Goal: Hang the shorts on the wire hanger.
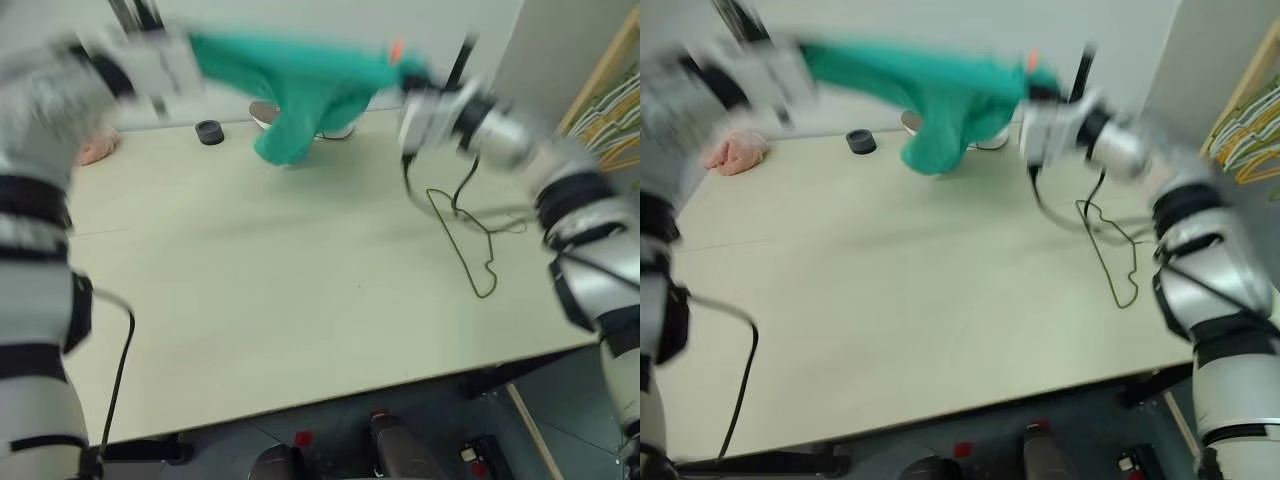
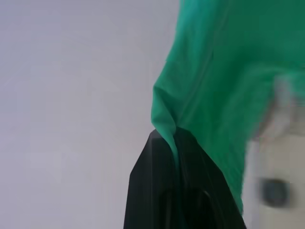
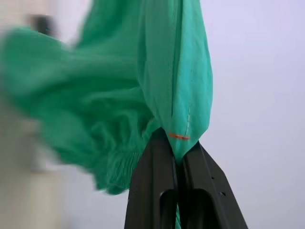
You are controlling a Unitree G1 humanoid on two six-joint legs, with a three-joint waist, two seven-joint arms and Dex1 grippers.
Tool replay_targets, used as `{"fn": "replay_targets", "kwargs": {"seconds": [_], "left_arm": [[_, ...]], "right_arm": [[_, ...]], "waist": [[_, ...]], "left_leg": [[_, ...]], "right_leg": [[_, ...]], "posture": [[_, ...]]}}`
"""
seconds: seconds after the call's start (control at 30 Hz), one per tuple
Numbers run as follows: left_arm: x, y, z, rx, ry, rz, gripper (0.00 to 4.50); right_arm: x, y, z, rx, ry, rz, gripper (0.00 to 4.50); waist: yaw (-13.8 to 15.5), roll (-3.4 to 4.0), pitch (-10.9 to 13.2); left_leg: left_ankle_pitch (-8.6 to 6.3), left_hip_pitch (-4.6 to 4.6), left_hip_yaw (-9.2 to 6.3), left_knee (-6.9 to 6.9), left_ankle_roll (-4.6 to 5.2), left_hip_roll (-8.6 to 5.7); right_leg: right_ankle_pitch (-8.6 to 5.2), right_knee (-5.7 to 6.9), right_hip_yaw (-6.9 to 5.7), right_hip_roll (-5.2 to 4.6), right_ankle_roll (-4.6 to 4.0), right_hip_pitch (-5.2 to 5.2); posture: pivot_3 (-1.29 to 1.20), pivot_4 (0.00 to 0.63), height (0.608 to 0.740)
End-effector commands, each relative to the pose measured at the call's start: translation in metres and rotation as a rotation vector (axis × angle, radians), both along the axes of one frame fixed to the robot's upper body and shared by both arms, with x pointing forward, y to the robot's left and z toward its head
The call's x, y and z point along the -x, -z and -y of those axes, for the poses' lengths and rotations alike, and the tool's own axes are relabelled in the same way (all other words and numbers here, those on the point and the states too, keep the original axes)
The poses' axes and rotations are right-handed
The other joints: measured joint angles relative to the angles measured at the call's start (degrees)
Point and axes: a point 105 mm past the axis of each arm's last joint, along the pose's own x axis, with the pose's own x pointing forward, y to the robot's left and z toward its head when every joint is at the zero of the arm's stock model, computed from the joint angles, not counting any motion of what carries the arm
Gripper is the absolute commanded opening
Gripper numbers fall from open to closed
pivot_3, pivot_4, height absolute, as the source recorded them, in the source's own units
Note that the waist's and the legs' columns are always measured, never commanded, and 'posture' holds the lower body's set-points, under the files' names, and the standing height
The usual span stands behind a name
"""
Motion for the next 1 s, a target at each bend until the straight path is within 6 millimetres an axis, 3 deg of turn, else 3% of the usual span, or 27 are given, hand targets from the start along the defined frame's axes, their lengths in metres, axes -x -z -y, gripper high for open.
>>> {"fn": "replay_targets", "kwargs": {"seconds": [0.03, 0.13, 0.2, 0.3, 0.4, 0.53, 0.73, 0.9, 1.0], "left_arm": [[0.027, 0.072, -0.022, 0.162, -0.060, -0.309, 0.00], [0.068, 0.131, -0.016, 0.266, -0.079, -0.592, 0.00], [0.087, 0.148, -0.012, 0.296, -0.093, -0.700, 0.00], [0.140, 0.188, -0.005, 0.311, -0.089, -1.036, 0.00], [0.166, 0.195, 0.004, 0.313, -0.063, -1.180, 0.00], [0.189, 0.201, 0.013, 0.299, -0.034, -1.303, 0.00], [0.194, 0.207, 0.016, 0.291, -0.020, -1.341, 0.00], [0.192, 0.215, 0.017, 0.285, -0.003, -1.329, 0.00], [0.204, 0.219, 0.019, 0.275, 0.018, -1.387, 0.00]], "right_arm": [[0.005, 0.038, 0.014, 0.013, 0.006, -0.142, 0.04], [0.026, 0.079, 0.007, 0.073, -0.091, -0.281, 0.04], [0.036, 0.092, 0.005, 0.096, -0.126, -0.339, 0.04], [0.072, 0.135, 0.008, 0.238, -0.223, -0.579, 0.04], [0.089, 0.148, 0.018, 0.315, -0.221, -0.716, 0.04], [0.105, 0.157, 0.035, 0.365, -0.186, -0.847, 0.04], [0.121, 0.158, 0.045, 0.373, -0.148, -0.948, 0.04], [0.138, 0.161, 0.037, 0.382, -0.158, -1.043, 0.04], [0.145, 0.160, 0.032, 0.372, -0.170, -1.081, 0.04]], "waist": [[-0.38, 0.02, -0.02], [-0.31, -0.07, 0.02], [0.31, -0.08, 0.01], [1.48, -0.14, -0.11], [2.96, -0.07, -0.11], [4.87, -0.31, -0.25], [6.05, -0.35, -0.30], [6.02, -0.36, -0.30], [5.93, -0.40, -0.41]], "left_leg": [[0.08, 0.05, -0.01, 0.07, -0.04, 0.03], [0.27, -0.22, -0.26, 0.30, -0.37, 0.21], [0.30, -0.44, -0.57, 0.30, -0.42, 0.30], [0.20, -0.37, -0.71, 0.24, -0.26, 0.35], [0.15, 0.25, -0.64, 0.09, -0.20, 0.25], [0.14, 0.37, -0.62, 0.26, -0.13, 0.23], [0.14, 0.54, -0.58, 0.23, -0.13, 0.24], [0.13, 0.54, -0.59, 0.21, -0.13, 0.26], [0.13, 0.53, -0.59, 0.17, -0.13, 0.28]], "right_leg": [[0.20, 0.07, 0.12, -0.03, 0.02, 0.03], [0.39, 0.25, 0.19, -0.01, 0.00, -0.12], [0.36, 0.17, -0.03, 0.08, 0.00, -0.21], [0.36, 0.10, -0.08, 0.26, -0.02, -0.11], [0.31, -0.08, -0.08, 0.25, -0.01, 0.45], [0.33, -0.03, -0.09, 0.39, -0.06, 0.57], [0.18, -0.03, -0.09, 0.46, -0.33, 0.71], [0.16, -0.01, -0.10, 0.51, -0.36, 0.69], [0.13, -0.01, -0.11, 0.52, -0.39, 0.66]], "posture": [[-0.06, 0.076, 0.740], [-0.06, 0.079, 0.740], [-0.06, 0.079, 0.740], [-0.07, 0.077, 0.740], [-0.07, 0.077, 0.740], [-0.08, 0.079, 0.740], [-0.09, 0.080, 0.740], [-0.09, 0.077, 0.740], [-0.09, 0.073, 0.740]]}}
